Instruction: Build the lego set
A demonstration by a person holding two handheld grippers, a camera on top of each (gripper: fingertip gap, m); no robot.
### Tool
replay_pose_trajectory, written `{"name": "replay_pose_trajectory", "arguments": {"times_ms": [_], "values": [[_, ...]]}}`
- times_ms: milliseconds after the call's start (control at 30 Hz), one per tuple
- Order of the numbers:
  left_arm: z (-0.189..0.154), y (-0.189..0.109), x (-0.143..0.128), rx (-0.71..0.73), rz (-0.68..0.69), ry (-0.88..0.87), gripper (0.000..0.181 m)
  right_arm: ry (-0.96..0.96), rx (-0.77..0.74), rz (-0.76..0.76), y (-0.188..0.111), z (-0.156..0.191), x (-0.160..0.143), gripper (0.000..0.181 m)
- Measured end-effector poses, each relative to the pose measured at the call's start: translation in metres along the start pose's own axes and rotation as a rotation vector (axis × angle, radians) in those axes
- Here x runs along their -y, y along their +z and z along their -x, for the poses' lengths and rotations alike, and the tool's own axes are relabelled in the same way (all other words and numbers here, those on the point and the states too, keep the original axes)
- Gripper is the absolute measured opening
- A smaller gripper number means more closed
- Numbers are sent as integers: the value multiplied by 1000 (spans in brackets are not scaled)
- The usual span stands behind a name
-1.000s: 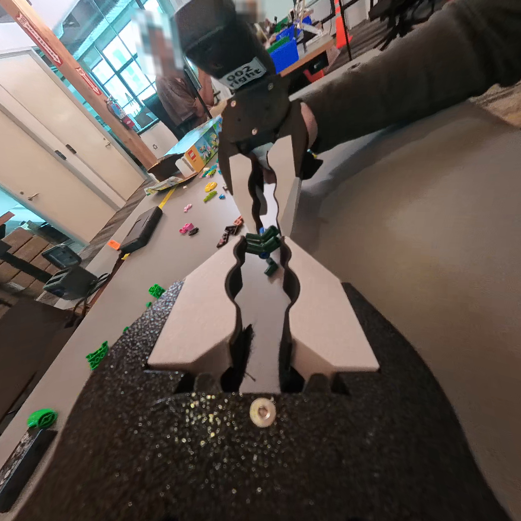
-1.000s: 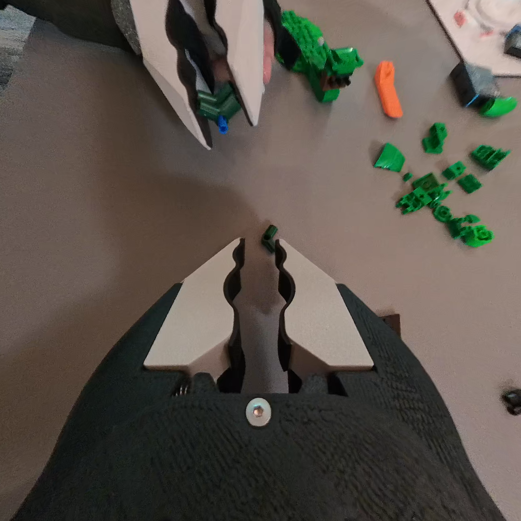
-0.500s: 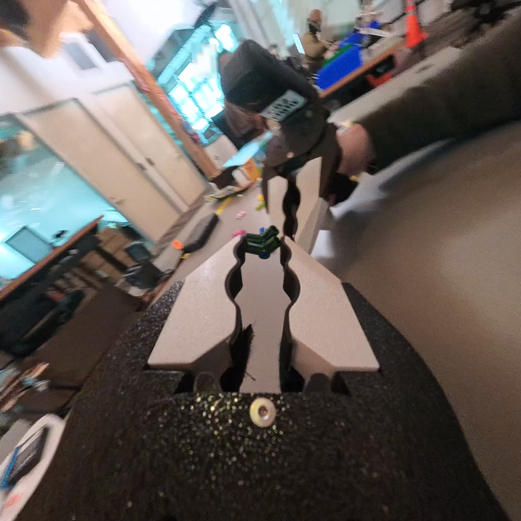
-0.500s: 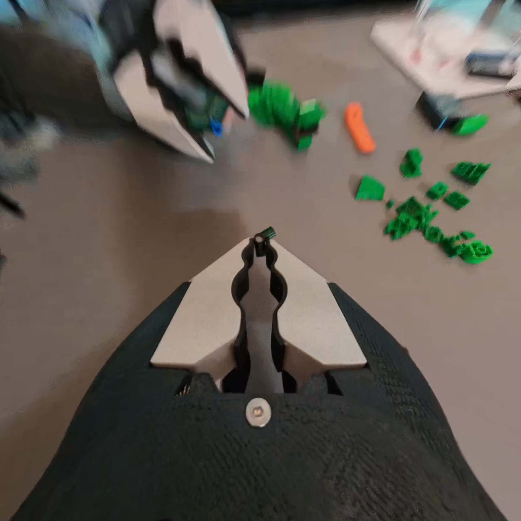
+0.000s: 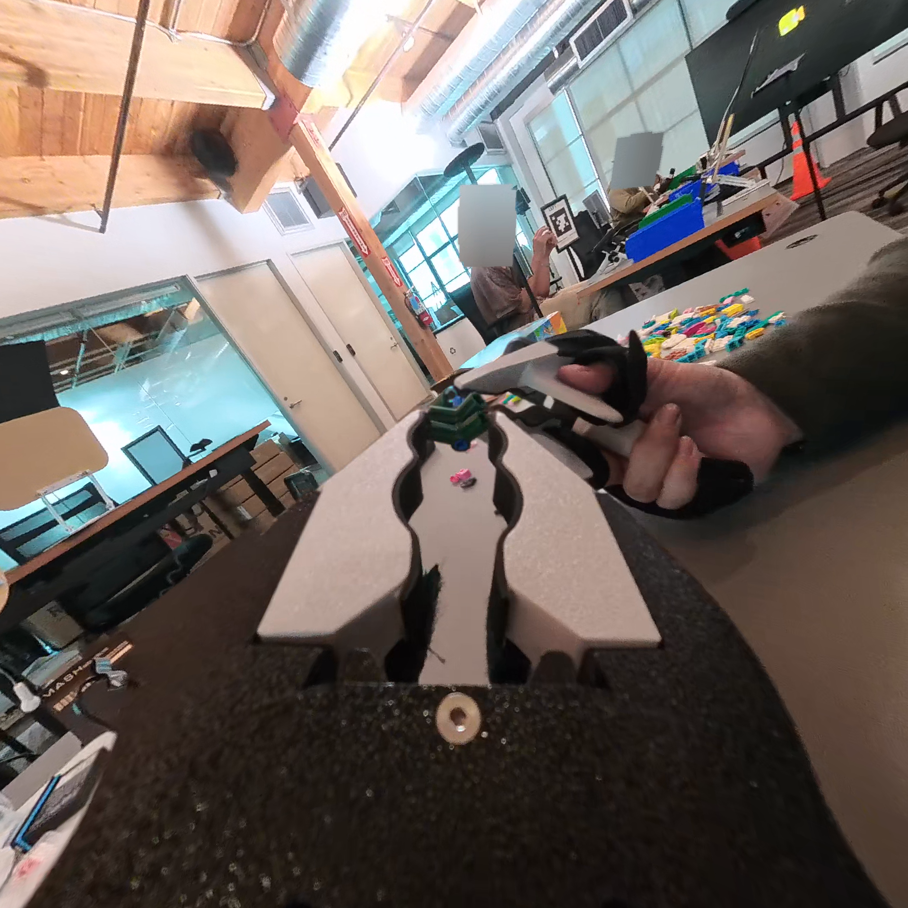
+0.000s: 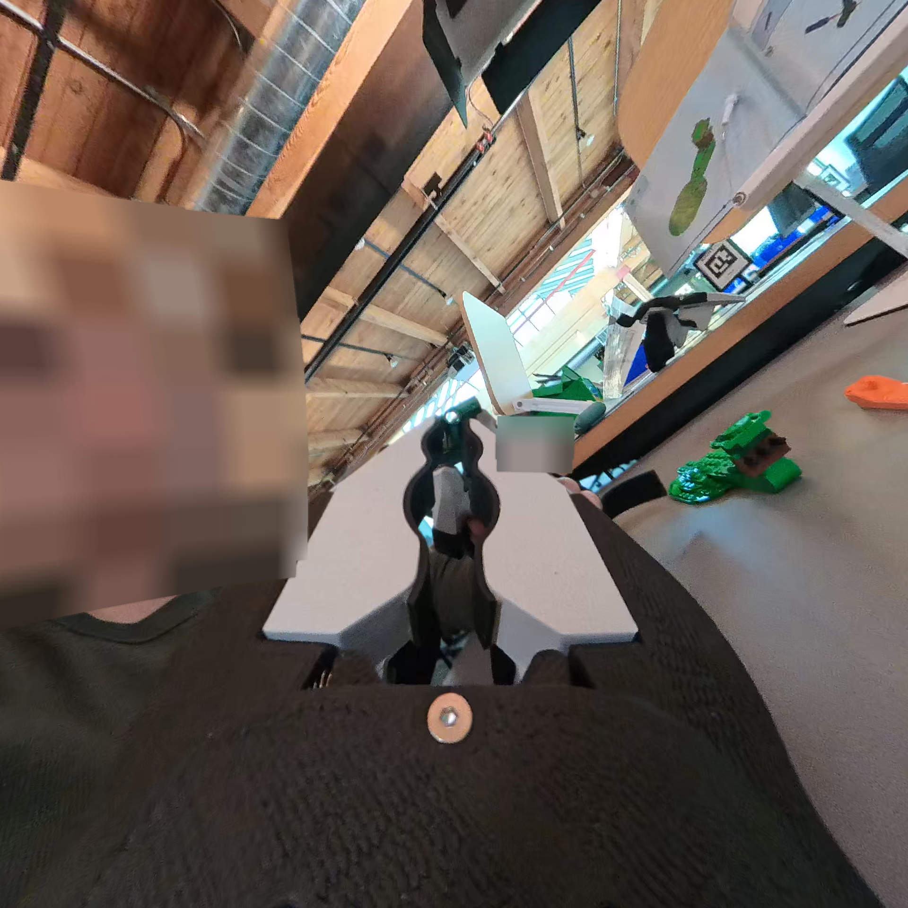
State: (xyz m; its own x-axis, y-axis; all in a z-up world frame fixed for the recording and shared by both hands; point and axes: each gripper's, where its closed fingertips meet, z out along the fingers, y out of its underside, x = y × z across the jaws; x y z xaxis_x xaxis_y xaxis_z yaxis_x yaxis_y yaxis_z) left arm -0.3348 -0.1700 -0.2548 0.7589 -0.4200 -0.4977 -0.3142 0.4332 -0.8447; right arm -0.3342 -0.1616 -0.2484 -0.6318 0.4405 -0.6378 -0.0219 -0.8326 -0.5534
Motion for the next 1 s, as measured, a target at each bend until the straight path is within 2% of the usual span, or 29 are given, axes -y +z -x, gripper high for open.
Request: {"name": "replay_pose_trajectory", "arguments": {"times_ms": [133,500,667,1000], "values": [[0,1,-6,-20,19,-29,22,-94,-28,92,4,1,-11,5],[-9,2,-13,-116,26,-65,22,-283,-125,201,-1,-5,-15,5],[-8,1,-15,-121,31,-75,22,-337,-135,254,-3,-5,-19,5],[-21,1,-16,-230,23,-162,22,-476,-153,357,-9,-6,-25,5]]}}
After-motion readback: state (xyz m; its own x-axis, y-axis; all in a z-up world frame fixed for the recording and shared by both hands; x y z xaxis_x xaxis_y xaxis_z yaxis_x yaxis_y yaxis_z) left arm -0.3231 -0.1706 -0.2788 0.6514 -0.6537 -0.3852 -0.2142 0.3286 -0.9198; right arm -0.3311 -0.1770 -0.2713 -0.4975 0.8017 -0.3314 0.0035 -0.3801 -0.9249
